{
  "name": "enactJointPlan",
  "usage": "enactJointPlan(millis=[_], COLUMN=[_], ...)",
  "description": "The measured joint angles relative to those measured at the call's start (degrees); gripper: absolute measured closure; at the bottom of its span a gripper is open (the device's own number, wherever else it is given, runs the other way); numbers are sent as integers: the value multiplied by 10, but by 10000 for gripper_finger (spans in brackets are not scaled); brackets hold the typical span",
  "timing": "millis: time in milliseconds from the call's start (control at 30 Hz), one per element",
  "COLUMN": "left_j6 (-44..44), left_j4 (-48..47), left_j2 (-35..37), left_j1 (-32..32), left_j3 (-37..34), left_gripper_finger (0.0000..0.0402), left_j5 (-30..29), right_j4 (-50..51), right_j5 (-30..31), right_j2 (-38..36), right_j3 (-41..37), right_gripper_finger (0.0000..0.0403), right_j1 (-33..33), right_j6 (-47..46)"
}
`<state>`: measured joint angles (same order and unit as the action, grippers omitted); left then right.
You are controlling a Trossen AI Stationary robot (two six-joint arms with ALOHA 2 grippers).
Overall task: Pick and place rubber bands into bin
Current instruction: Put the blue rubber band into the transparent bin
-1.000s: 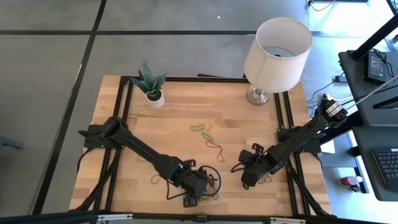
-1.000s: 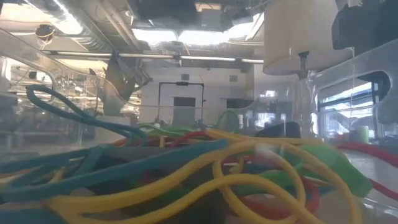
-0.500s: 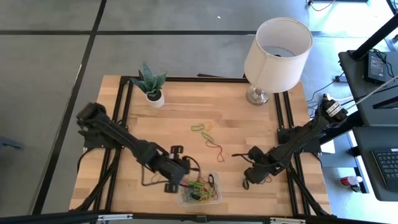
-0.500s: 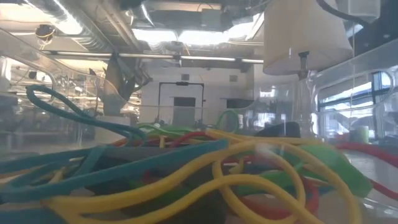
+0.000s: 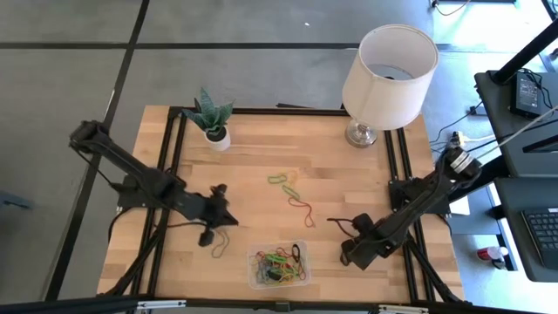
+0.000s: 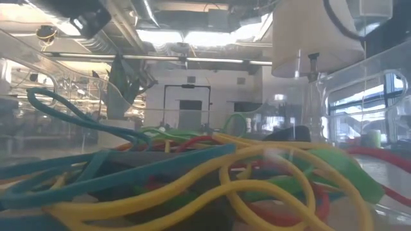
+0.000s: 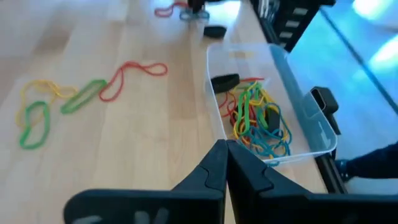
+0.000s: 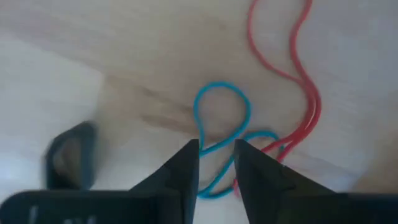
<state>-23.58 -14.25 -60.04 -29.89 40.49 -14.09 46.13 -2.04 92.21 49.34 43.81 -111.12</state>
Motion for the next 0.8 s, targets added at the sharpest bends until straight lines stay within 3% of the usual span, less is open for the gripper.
enactJointPlan(millis=[233,433,667,800], left_j6=[44,97,124,129], left_j4=[12,28,27,25], left_j2=[109,159,212,239], left_j1=[0,18,74,102], left_j3=[-76,-119,-156,-171], left_gripper_finger=[400,400,400,400], left_j5=[-20,-29,15,51], right_j4=[-19,-8,169,271], right_j5=[-10,-17,7,68], right_j2=[58,67,66,65], right_j3=[4,22,151,251], right_gripper_finger=[297,382,399,401], right_j1=[0,-1,0,0], right_j6=[-20,-47,-38,-34])
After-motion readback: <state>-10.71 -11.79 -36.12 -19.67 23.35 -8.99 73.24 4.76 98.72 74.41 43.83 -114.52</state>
